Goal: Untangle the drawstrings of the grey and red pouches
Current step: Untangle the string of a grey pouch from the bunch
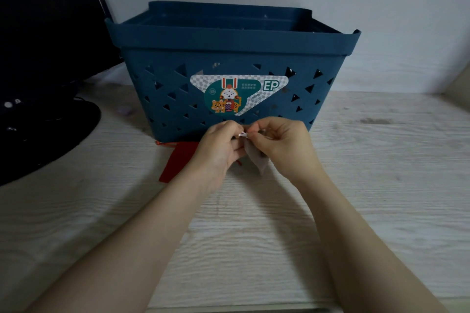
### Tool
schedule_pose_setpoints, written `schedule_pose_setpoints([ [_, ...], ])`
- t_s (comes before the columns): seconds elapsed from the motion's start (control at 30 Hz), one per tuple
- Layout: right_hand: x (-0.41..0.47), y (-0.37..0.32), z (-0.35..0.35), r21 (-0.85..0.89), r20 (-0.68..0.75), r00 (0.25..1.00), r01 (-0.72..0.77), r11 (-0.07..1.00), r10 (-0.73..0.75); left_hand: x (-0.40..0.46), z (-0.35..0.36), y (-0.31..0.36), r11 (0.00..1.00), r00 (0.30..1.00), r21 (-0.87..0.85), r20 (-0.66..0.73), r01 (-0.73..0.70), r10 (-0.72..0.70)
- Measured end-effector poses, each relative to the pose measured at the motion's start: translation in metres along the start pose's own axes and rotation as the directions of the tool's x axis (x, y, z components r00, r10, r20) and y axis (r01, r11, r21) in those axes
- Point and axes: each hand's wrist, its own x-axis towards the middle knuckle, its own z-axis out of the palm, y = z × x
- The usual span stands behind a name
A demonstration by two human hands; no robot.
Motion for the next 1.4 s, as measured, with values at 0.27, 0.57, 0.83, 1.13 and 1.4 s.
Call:
schedule_pose_setpoints([
  [0.27, -0.003, -0.006, 0.004, 0.093, -0.046, 0.999, 0.030, 0.995, -0.026, -0.002, 0.000, 0.008, 0.999, 1.000, -0.038, 0.003, -0.011, 0.011],
  [0.57, -0.003, -0.012, -0.004, 0.421, -0.032, 0.997, -0.053, 0.906, 0.073, -0.005, 0.001, 0.011, 0.997, 0.993, -0.056, 0.110, -0.045, 0.051],
  [0.83, -0.005, -0.008, -0.004, 0.315, 0.147, 0.984, -0.141, 0.939, 0.099, -0.006, -0.001, 0.014, 0.971, 0.987, 0.182, 0.077, -0.154, 0.142],
  [1.13, -0.002, 0.003, 0.000, 0.231, 0.023, 0.991, -0.137, 0.963, 0.135, 0.001, -0.013, 0.008, 0.889, 0.959, 0.380, -0.013, -0.256, 0.282],
  [1.4, 0.001, 0.007, -0.004, 0.153, -0.356, 0.932, -0.022, 0.988, 0.075, -0.010, -0.010, 0.003, 0.774, 0.910, 0.492, 0.319, -0.399, 0.266],
])
